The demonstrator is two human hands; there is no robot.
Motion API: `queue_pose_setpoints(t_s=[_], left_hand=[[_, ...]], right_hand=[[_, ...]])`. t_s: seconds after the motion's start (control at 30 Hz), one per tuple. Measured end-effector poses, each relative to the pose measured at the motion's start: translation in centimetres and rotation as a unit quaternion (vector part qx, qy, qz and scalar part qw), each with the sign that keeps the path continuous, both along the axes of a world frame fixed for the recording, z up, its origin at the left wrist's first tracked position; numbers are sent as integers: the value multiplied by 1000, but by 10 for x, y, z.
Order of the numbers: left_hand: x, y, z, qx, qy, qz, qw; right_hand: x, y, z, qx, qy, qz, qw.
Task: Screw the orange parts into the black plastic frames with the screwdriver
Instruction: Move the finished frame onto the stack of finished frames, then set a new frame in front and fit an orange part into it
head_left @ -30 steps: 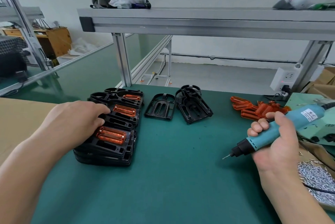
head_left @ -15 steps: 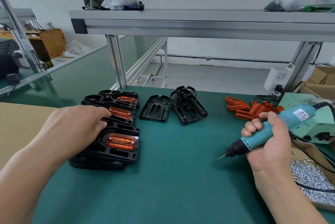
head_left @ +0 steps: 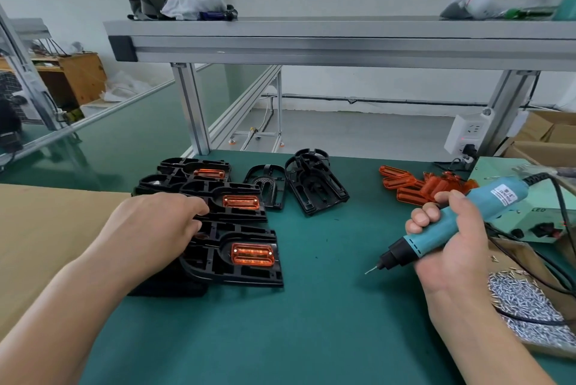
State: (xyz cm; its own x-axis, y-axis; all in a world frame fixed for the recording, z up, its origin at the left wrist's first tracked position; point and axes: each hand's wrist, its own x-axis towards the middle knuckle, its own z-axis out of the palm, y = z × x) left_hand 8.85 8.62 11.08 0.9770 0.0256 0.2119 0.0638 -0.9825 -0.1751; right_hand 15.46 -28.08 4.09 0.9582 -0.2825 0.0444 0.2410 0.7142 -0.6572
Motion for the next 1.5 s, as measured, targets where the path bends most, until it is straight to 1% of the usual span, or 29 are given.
queue_pose_setpoints(t_s=[0.23, 0.27, 0.4, 0.53, 0.63, 0.73, 0.83, 0.93, 1.03, 1.17, 1.37, 1.5], left_hand=[[8, -17, -7, -33, 3, -13, 999], [11, -24, -7, -51, 4, -15, 999], [35, -66, -12, -173, 41, -37, 983], [80, -108, -24, -194, 103, -51, 974], [117, -129, -31, -177, 99, -30, 979], [141, -140, -33, -130, 92, -18, 987], [153, -142, -41, -79, 124, -40, 988], [155, -147, -53, -43, 109, -68, 991], [146, -157, -56, -38, 93, -97, 990], [120, -179, -62, -52, 93, -142, 984], [79, -205, -72, -48, 117, -179, 976], [54, -213, -67, -62, 140, -209, 966]], right_hand=[[0, 0, 0, 3, 0, 3, 1000], [0, 0, 0, 2, 1, 3, 1000], [-2, 2, 1, -1, 1, 2, 1000], [-3, 4, 1, -1, -1, 4, 1000], [-2, 4, 1, -2, 0, 4, 1000], [-2, 5, -1, -6, -4, 4, 1000], [-1, 5, -2, 2, -3, 10, 1000], [1, 3, 0, 12, 4, 13, 1000], [1, -1, 0, 27, 5, 13, 1000], [1, -2, 3, 31, 5, 7, 999], [1, -12, 8, 34, -6, -3, 999], [5, -29, 15, 39, -17, -29, 999]])
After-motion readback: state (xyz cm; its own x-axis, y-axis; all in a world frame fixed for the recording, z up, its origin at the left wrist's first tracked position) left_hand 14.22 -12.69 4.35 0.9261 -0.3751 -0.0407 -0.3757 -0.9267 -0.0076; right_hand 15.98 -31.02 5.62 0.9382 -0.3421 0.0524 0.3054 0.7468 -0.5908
